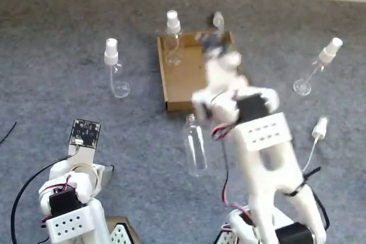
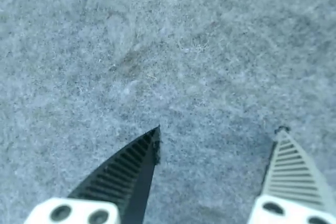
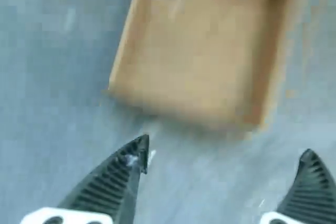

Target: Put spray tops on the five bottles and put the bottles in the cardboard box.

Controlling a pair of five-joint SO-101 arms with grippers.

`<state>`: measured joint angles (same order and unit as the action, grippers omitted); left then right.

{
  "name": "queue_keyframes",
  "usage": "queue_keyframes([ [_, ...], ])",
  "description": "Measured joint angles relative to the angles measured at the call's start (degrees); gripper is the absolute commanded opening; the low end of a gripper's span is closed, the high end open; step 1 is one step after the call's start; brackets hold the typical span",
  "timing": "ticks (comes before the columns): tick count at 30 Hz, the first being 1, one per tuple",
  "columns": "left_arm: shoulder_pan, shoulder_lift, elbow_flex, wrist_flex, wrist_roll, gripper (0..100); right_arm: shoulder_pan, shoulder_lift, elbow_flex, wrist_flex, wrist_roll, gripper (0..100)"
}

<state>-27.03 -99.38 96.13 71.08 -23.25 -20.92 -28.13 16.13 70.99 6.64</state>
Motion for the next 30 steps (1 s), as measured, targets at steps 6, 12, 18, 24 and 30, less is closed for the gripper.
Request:
queue_keyframes([
  [6,0.00,0.00,0.00,0.00,0.00,30,6.33,16.53,-21.71,-9.41,3.87,35.7],
  [12,0.00,0.00,0.00,0.00,0.00,30,8.97,44.84,-43.43,-14.15,4.31,35.7],
  [18,0.00,0.00,0.00,0.00,0.00,30,8.88,71.74,-68.57,-14.33,4.31,35.5],
  [24,0.00,0.00,0.00,0.00,0.00,30,9.32,90.20,-91.52,-6.95,4.31,24.8],
  [30,0.00,0.00,0.00,0.00,0.00,30,9.85,99.60,-106.73,-6.51,4.31,15.1],
])
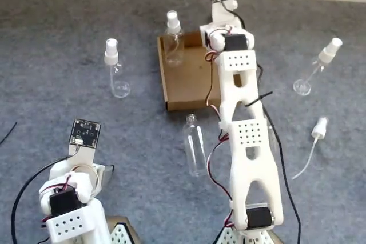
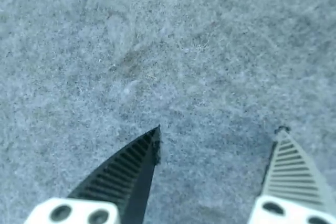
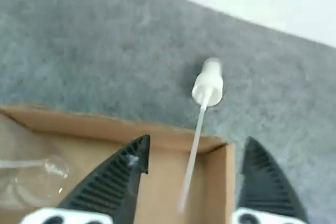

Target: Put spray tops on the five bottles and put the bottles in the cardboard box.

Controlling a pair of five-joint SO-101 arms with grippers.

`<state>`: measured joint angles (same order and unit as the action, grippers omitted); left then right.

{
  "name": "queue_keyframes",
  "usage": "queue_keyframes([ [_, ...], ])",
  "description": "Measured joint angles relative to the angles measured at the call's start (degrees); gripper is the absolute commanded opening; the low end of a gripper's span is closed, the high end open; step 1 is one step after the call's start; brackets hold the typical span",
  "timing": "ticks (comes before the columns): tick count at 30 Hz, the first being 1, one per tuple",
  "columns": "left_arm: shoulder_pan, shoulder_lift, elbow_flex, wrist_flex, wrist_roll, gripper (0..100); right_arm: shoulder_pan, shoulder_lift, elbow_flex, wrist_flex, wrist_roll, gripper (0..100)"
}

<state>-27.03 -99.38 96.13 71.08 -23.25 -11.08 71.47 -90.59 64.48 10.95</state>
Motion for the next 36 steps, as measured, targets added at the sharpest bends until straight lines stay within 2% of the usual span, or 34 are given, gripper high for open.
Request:
queue_keyframes([
  [5,0.00,0.00,0.00,0.00,0.00,30,0.44,0.79,-2.37,0.79,0.18,7.7],
  [18,0.00,0.00,0.00,0.00,0.00,30,2.02,0.88,-2.37,6.42,0.18,7.2],
  [21,0.00,0.00,0.00,0.00,0.00,30,2.02,0.88,-2.37,6.42,0.18,0.5],
  [36,0.00,0.00,0.00,0.00,0.00,30,4.31,0.44,-2.81,7.30,0.18,0.3],
])
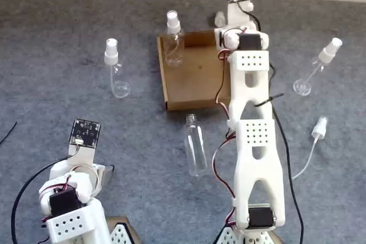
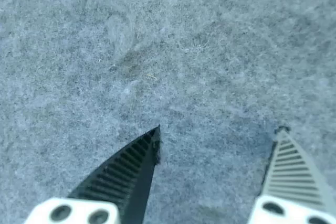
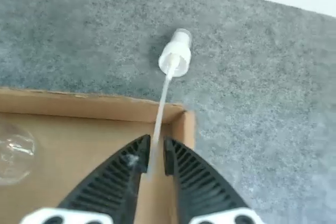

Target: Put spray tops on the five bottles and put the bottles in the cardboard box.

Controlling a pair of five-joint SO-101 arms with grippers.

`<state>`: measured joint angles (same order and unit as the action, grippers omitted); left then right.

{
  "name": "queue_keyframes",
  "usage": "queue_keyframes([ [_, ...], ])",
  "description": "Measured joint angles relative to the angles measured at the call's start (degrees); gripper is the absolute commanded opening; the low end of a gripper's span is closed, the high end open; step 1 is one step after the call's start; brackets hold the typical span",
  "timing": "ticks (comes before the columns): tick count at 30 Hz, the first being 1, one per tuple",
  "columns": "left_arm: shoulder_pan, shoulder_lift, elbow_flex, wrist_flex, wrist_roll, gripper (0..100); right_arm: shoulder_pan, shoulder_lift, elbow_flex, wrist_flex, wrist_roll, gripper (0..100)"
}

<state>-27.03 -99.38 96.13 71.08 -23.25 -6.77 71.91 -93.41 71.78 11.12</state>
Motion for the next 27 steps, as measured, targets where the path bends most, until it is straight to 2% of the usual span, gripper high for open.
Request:
queue_keyframes([
  [9,0.00,0.00,0.00,0.00,0.00,30,0.53,-14.51,-0.09,8.18,0.00,0.3],
  [14,0.00,0.00,0.00,0.00,0.00,30,0.53,-24.35,-0.09,15.65,0.00,0.3],
  [19,0.00,0.00,0.00,0.00,0.00,30,0.53,-35.69,-0.70,27.52,0.09,0.3],
  [21,0.00,0.00,0.00,0.00,0.00,30,1.41,-40.26,-0.44,28.04,0.09,0.8],
  [24,0.00,0.00,0.00,0.00,0.00,30,3.16,-49.41,10.55,28.31,0.09,2.6],
  [27,0.00,0.00,0.00,0.00,0.00,30,3.78,-60.22,31.65,28.31,0.09,2.7],
])
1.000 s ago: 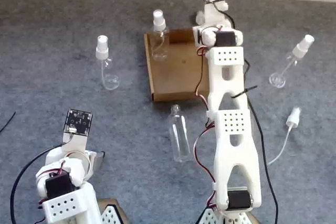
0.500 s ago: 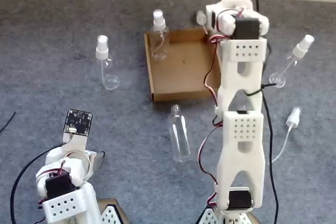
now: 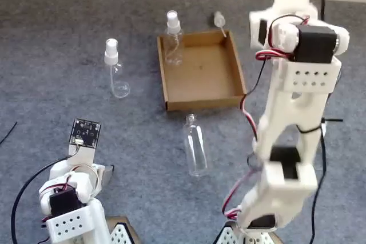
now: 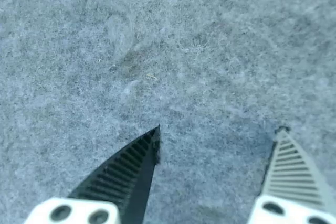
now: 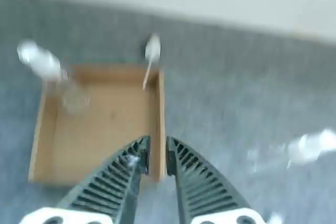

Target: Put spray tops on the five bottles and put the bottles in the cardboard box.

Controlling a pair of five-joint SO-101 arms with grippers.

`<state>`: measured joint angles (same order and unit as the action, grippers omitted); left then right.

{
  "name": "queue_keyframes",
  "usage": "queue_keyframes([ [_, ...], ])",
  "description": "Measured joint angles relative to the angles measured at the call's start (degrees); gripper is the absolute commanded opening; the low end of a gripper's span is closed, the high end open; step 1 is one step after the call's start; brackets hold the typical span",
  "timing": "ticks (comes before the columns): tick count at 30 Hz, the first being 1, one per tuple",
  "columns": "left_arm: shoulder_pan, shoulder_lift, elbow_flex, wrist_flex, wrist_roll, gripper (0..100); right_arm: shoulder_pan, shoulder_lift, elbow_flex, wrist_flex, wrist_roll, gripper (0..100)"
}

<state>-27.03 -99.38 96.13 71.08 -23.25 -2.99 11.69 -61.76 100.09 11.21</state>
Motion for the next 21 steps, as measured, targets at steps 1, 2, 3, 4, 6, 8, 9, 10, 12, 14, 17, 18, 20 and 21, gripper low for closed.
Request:
queue_keyframes([
  [1,0.00,0.00,0.00,0.00,0.00,30,0.00,-4.13,7.56,0.00,0.00,2.7],
  [2,0.00,0.00,0.00,0.00,0.00,30,0.00,-8.70,15.74,0.00,0.00,2.7],
  [3,0.00,0.00,0.00,0.00,0.00,30,0.00,-13.27,23.82,0.00,0.00,2.7],
  [4,0.00,0.00,0.00,0.00,0.00,30,0.00,-18.11,31.38,-0.35,0.00,2.7],
  [6,0.00,0.00,0.00,0.00,0.00,30,-0.26,-27.25,46.59,-3.96,0.00,2.7],
  [8,0.00,0.00,0.00,0.00,0.00,30,-1.32,-36.40,61.19,-10.02,0.00,2.7],
  [9,0.00,0.00,0.00,0.00,0.00,30,-1.85,-40.62,68.75,-13.63,0.00,2.7],
  [10,0.00,0.00,0.00,0.00,0.00,30,-2.02,-44.92,76.22,-17.67,0.00,2.9],
  [12,0.00,0.00,0.00,0.00,0.00,30,-2.02,-52.75,91.43,-25.67,0.00,2.9],
  [14,0.00,0.00,0.00,0.00,0.00,30,-2.37,-60.13,105.49,-33.32,-0.09,3.0],
  [17,0.00,0.00,0.00,0.00,0.00,30,-2.81,-69.27,124.57,-43.87,-0.09,3.0],
  [18,0.00,0.00,0.00,0.00,0.00,30,-2.64,-71.91,130.29,-46.77,-0.09,3.0],
  [20,0.00,0.00,0.00,0.00,0.00,30,-2.55,-76.04,138.99,-50.90,1.85,3.0],
  [21,0.00,0.00,0.00,0.00,0.00,30,-2.73,-77.89,141.54,-51.96,3.34,3.0],
])
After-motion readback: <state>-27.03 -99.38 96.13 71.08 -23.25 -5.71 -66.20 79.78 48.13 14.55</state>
